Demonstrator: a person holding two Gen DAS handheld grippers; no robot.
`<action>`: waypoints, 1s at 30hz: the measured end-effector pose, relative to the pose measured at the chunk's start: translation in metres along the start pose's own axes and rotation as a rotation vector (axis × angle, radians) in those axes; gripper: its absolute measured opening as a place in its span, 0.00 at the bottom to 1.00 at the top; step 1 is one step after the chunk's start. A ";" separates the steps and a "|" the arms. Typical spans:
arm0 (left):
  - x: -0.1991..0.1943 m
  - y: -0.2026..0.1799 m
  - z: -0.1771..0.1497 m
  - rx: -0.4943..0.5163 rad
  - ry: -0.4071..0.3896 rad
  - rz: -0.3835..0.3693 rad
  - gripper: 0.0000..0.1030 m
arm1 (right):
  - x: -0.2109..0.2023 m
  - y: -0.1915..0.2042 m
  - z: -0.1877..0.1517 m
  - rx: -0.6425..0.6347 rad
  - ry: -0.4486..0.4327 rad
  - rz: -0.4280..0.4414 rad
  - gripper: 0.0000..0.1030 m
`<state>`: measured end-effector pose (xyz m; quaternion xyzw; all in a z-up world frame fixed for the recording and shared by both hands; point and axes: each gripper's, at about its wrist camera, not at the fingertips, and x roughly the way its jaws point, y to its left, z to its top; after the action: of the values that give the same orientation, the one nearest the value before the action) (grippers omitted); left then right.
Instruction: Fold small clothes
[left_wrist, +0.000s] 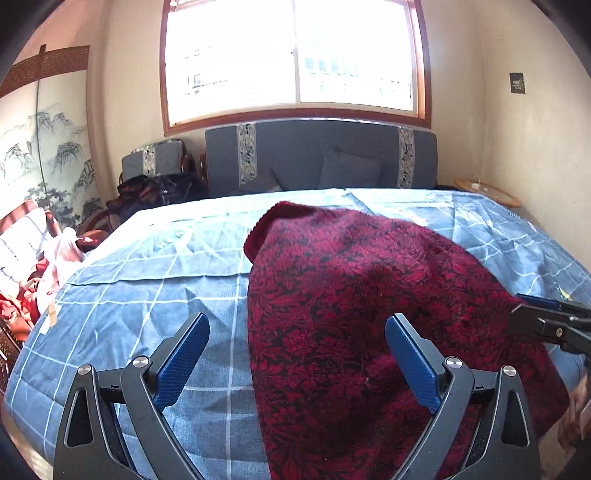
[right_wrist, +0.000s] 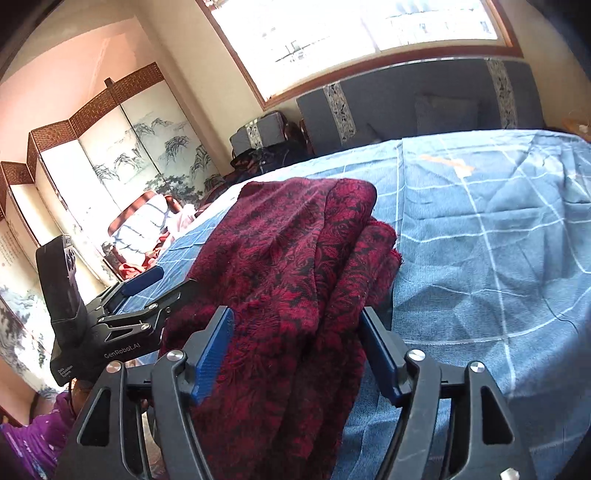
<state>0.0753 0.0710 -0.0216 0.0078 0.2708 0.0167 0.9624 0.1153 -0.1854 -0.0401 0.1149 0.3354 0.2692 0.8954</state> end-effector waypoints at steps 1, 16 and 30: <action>-0.006 -0.001 0.003 -0.009 -0.017 0.006 0.97 | -0.007 0.006 -0.003 -0.014 -0.033 -0.020 0.73; -0.104 -0.026 0.036 0.038 -0.293 0.224 1.00 | -0.064 0.059 -0.022 -0.186 -0.243 -0.159 1.00; -0.113 -0.030 0.042 -0.004 -0.229 0.155 1.00 | -0.074 0.054 -0.022 -0.140 -0.229 -0.118 1.00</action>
<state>0.0014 0.0367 0.0726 0.0287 0.1578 0.0904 0.9829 0.0324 -0.1817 0.0042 0.0621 0.2177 0.2238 0.9480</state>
